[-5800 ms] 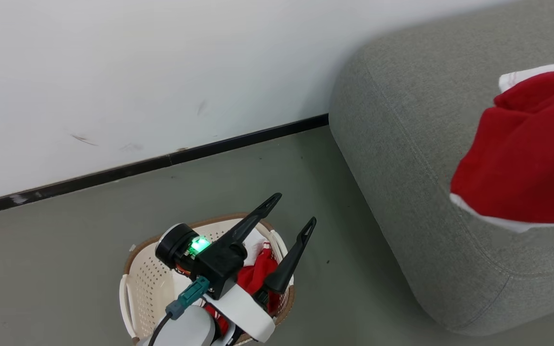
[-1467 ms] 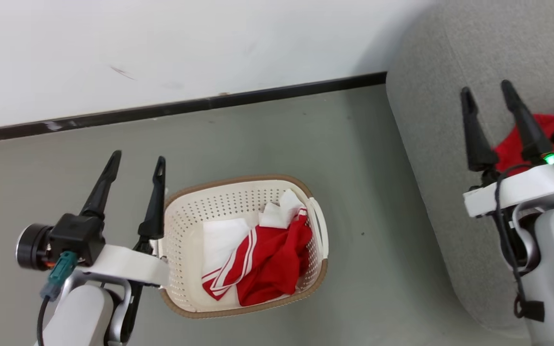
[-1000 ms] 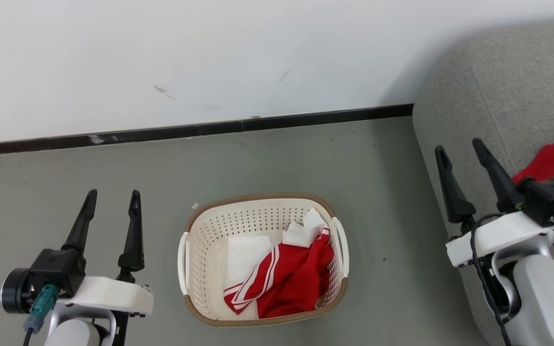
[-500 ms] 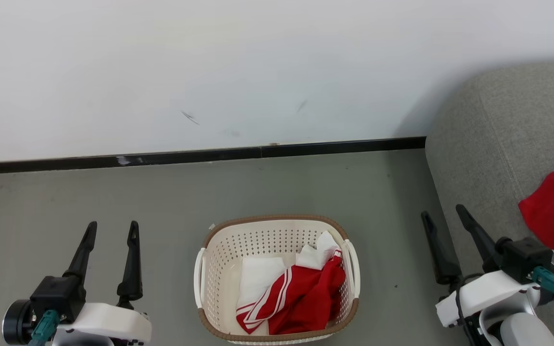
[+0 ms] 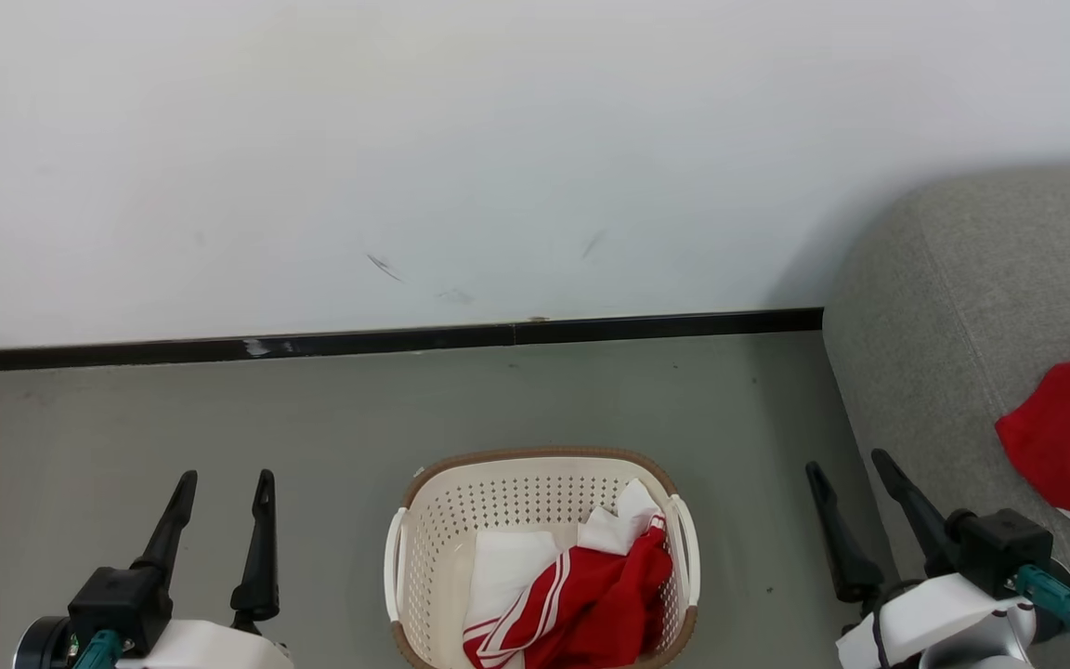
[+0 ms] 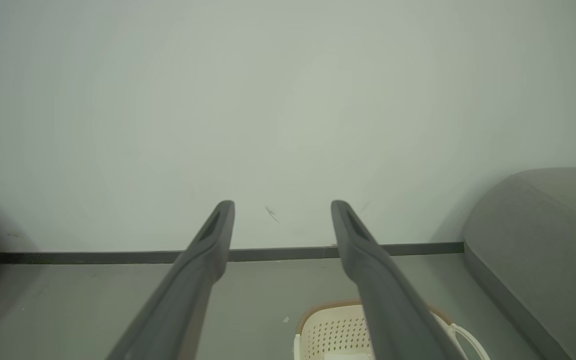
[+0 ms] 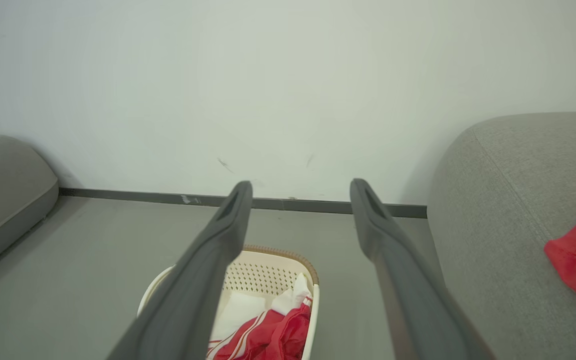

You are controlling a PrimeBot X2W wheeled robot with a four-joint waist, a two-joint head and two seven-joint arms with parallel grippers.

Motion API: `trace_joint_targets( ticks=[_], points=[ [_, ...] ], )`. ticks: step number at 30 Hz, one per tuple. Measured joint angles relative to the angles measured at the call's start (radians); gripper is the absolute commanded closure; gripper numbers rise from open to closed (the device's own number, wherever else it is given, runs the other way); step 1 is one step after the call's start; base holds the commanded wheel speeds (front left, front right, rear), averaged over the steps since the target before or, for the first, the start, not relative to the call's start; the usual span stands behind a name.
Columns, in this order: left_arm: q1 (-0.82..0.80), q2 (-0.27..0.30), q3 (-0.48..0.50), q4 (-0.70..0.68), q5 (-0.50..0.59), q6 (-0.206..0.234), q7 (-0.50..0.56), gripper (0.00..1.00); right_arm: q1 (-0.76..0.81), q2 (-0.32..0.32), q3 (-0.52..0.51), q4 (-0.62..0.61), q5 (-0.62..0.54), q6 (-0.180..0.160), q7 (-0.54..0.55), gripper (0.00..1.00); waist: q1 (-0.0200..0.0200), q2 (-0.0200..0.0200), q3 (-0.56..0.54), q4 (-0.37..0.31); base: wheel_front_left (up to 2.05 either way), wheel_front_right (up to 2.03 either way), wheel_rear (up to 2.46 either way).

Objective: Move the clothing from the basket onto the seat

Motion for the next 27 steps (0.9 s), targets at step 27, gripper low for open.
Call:
trace_joint_targets(
  ticks=[27],
  points=[
    [0.033, -0.011, 0.01, -0.001, 0.019, -0.026, 0.0, 0.0, 0.042, 0.013, 0.0, -0.076, 0.0, 0.0, 0.014, 0.0, 0.0, 0.0, 0.007, -0.004, 0.0, 0.0, 0.0]
  ],
)
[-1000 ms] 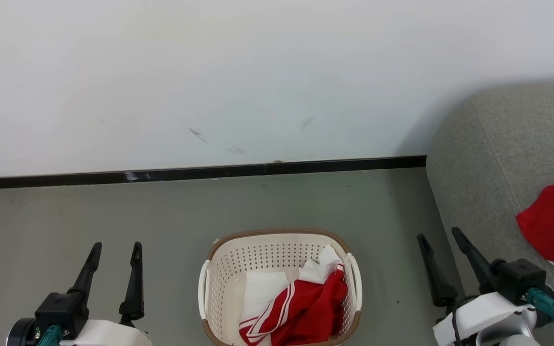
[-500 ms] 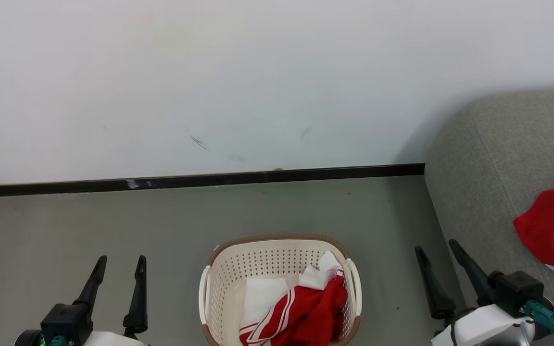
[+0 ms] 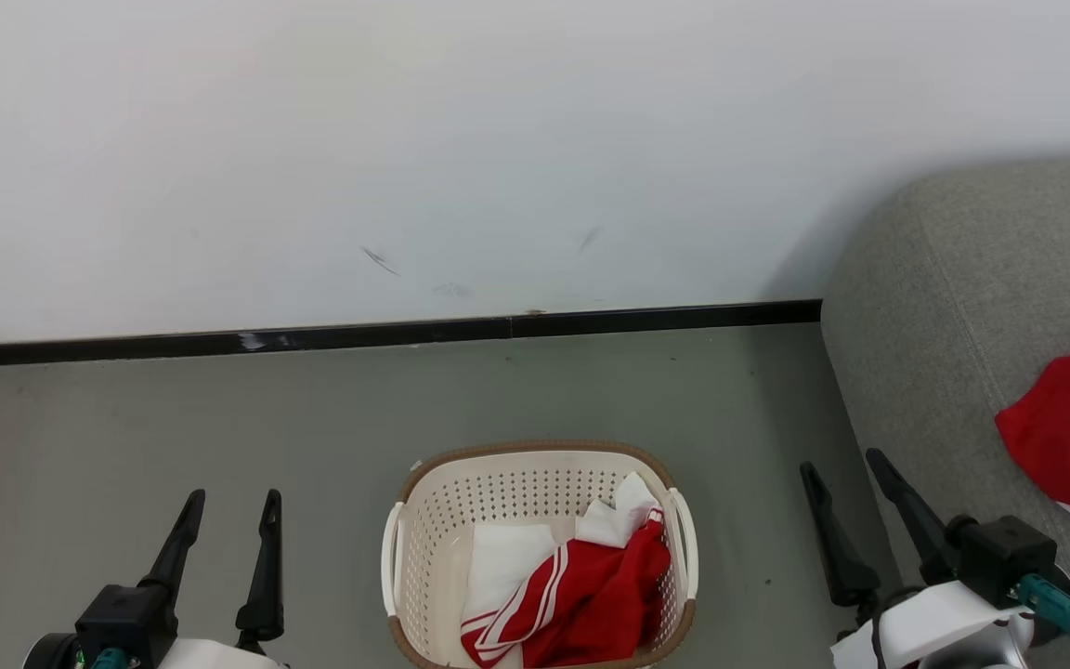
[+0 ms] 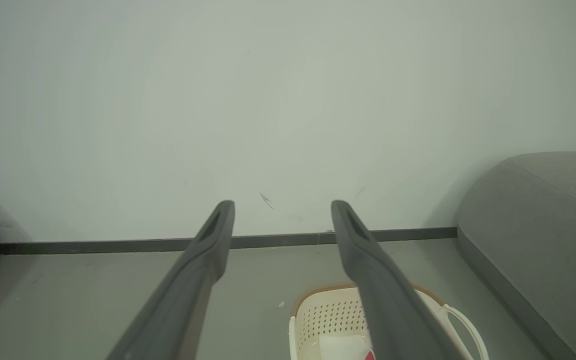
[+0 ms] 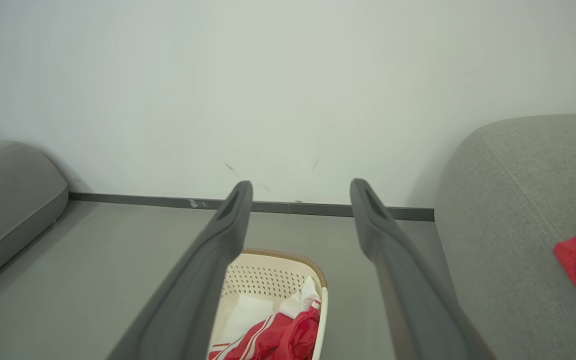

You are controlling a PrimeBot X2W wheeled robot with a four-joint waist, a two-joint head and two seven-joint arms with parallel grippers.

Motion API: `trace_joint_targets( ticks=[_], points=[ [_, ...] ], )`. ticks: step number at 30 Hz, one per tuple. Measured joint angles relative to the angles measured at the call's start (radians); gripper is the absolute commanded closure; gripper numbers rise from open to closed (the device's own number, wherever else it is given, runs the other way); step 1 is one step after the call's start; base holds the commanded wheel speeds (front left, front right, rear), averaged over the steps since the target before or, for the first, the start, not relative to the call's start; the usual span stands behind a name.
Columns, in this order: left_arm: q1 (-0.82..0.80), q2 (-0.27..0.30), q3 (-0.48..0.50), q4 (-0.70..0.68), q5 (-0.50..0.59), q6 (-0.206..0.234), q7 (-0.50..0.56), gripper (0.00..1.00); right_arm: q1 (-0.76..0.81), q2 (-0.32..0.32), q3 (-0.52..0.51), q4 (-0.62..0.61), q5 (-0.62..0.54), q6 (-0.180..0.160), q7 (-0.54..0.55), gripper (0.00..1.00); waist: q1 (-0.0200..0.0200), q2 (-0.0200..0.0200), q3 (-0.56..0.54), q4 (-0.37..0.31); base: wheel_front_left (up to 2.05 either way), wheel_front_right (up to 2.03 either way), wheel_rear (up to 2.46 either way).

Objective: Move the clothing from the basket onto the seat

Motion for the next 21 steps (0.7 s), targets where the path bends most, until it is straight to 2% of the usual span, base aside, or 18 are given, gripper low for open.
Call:
trace_joint_targets(
  ticks=[11, 21],
  points=[
    [-0.015, 0.025, -0.028, 0.02, 0.021, -0.018, 0.001, 0.0, 0.0, 0.001, -0.013, -0.037, -0.011, 0.0, 0.0, 0.0, 0.0, 0.0, 0.042, -0.006, 0.0, 0.0, 0.0],
    [-0.096, 0.027, -0.104, 0.046, 0.064, -0.063, 0.032, 0.0, 0.0, 0.003, -0.062, -0.091, -0.036, 0.0, -0.001, 0.0, 0.0, 0.0, 0.104, -0.022, 0.0, 0.0, 0.0]
  ],
)
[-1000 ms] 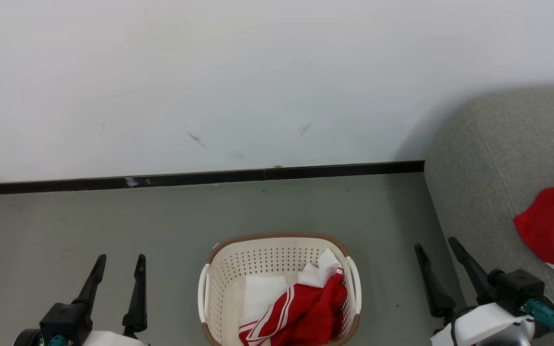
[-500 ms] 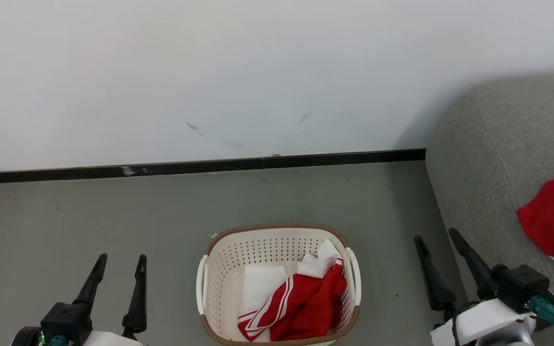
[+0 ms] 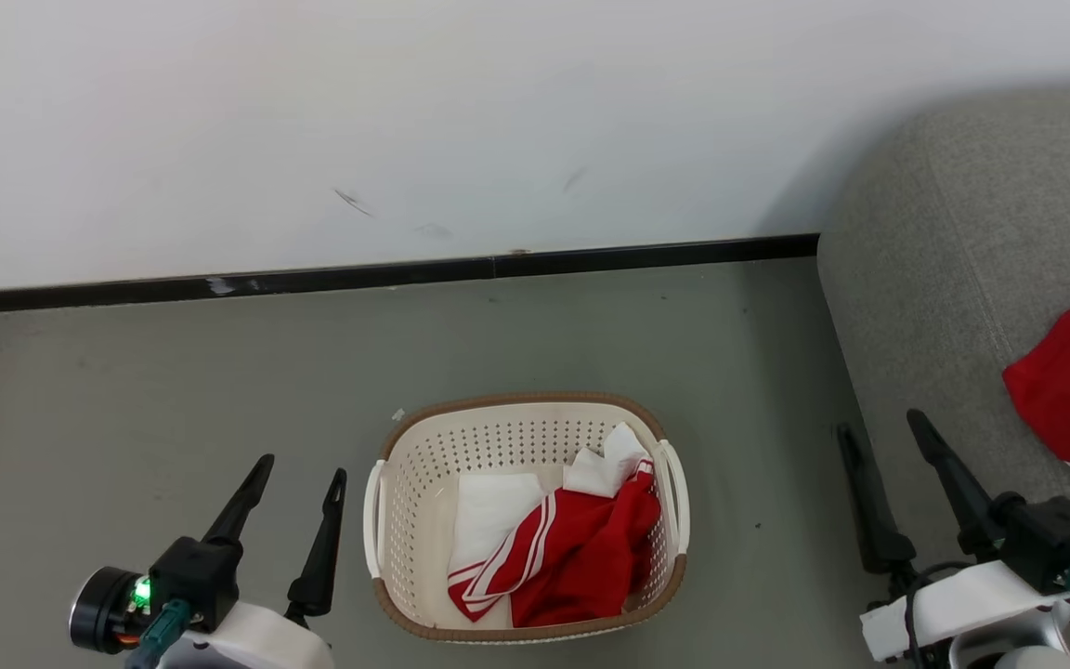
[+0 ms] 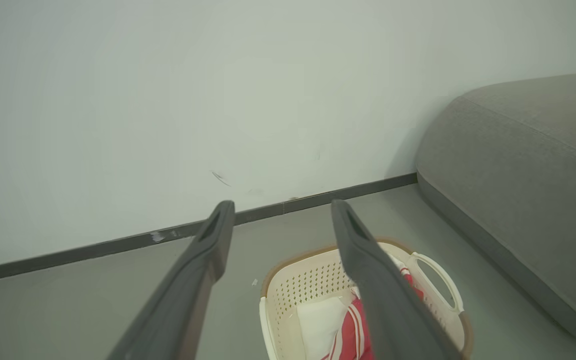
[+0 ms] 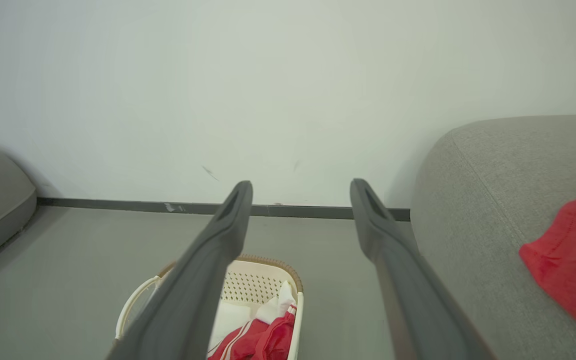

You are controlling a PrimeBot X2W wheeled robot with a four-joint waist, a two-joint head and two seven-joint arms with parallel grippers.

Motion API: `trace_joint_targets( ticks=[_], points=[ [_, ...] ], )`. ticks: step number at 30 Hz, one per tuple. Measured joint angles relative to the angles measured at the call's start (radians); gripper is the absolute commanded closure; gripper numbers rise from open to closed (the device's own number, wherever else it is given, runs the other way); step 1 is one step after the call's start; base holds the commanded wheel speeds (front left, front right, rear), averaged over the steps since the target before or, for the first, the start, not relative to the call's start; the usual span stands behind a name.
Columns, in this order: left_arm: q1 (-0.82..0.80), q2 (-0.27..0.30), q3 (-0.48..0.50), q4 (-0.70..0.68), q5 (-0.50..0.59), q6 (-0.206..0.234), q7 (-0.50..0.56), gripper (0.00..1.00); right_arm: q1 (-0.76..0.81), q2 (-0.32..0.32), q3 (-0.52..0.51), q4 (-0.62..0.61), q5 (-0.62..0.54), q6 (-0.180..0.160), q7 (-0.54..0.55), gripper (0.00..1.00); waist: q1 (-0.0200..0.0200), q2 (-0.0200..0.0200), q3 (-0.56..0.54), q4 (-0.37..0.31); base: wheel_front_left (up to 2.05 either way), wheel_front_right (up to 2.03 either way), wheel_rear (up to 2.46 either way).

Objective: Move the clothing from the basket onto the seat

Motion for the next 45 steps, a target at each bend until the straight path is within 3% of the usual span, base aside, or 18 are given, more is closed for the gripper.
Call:
trace_joint_targets(
  ticks=[18, 45],
  points=[
    [-0.144, -0.022, -0.096, 0.083, 0.061, -0.054, 0.049, 0.0, -0.008, 0.001, -0.083, -0.101, -0.009, 0.0, -0.002, 0.0, 0.0, 0.0, 0.152, -0.05, 0.0, 0.0, 0.0],
    [-0.367, -0.028, -0.191, 0.24, 0.167, -0.105, 0.093, 0.0, -0.217, 0.002, -0.063, -0.164, 0.03, 0.0, -0.01, 0.0, 0.0, 0.0, 0.446, -0.173, 0.0, 0.0, 0.0]
  ],
)
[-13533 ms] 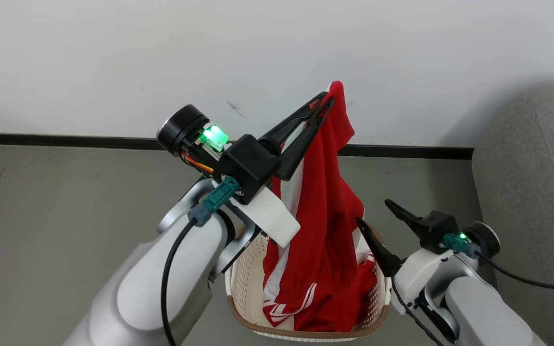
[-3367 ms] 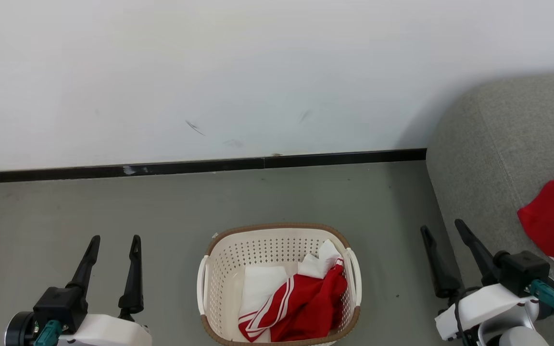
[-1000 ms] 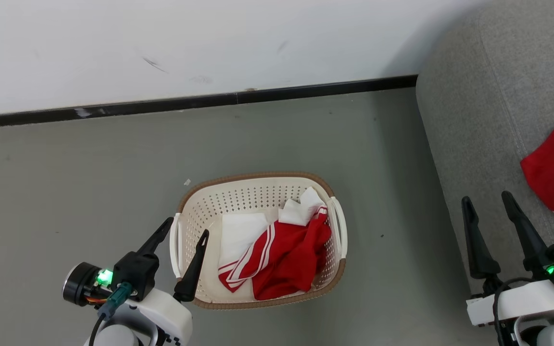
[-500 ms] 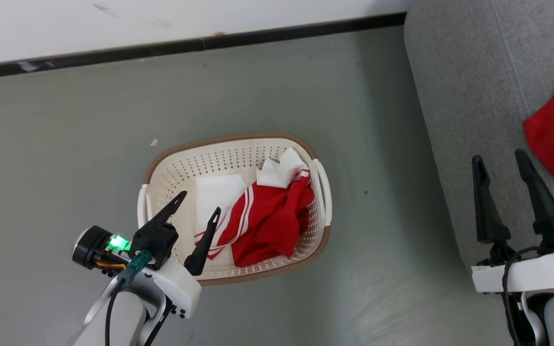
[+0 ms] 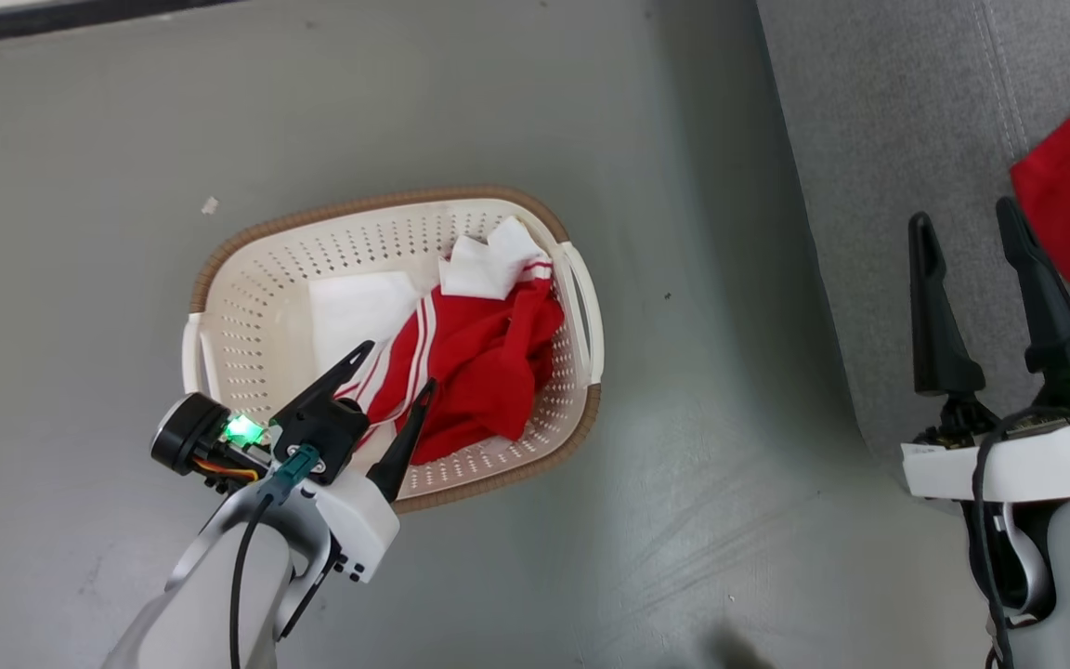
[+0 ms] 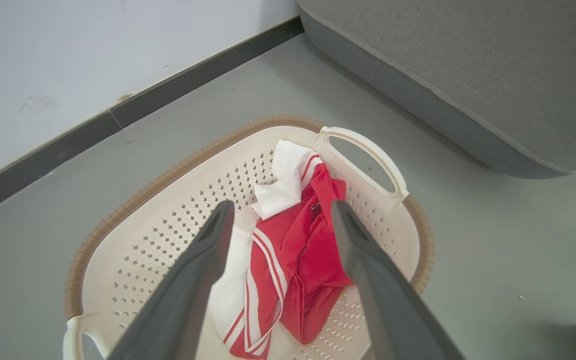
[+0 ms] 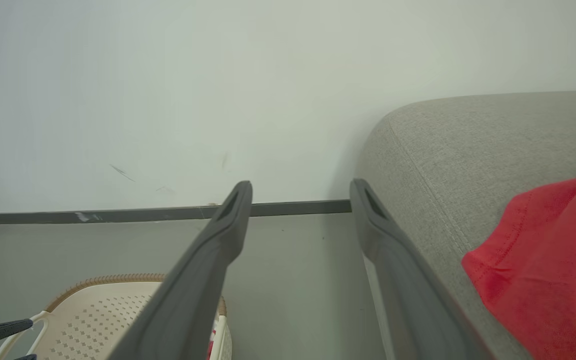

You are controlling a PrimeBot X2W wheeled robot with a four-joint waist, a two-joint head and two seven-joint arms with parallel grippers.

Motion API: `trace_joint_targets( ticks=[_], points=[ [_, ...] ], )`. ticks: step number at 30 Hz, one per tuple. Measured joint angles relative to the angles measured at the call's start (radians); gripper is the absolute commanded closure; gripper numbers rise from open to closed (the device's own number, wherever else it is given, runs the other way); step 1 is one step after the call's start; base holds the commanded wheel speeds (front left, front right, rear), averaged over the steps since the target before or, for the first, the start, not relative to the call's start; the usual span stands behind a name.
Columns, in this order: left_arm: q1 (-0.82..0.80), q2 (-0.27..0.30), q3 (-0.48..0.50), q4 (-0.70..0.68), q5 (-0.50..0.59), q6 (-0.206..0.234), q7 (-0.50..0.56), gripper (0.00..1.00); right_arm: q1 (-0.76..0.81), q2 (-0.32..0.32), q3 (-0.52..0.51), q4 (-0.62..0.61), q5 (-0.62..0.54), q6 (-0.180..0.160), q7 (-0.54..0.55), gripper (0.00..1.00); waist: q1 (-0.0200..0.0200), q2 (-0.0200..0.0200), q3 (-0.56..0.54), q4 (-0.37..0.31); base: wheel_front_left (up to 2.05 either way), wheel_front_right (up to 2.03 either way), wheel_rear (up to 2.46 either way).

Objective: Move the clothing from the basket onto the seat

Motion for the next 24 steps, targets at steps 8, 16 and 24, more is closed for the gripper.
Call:
trace_joint_targets(
  ticks=[8, 16, 24],
  points=[
    [-0.063, -0.009, -0.029, 0.059, 0.027, -0.009, 0.002, 0.0, -0.067, 0.0, 0.03, 0.002, 0.009, 0.0, -0.002, 0.0, 0.0, 0.0, 0.07, -0.035, 0.0, 0.0, 0.0],
    [-0.142, -0.012, -0.058, 0.137, 0.072, -0.009, 0.02, 0.0, -0.13, 0.0, 0.046, 0.001, 0.03, 0.0, -0.003, 0.0, 0.0, 0.0, 0.138, -0.071, 0.0, 0.0, 0.0],
    [-0.183, -0.014, -0.059, 0.207, 0.079, -0.009, 0.026, 0.0, -0.169, 0.0, 0.045, -0.004, 0.062, 0.0, -0.003, 0.0, 0.0, 0.0, 0.193, -0.105, 0.0, 0.0, 0.0]
  ],
)
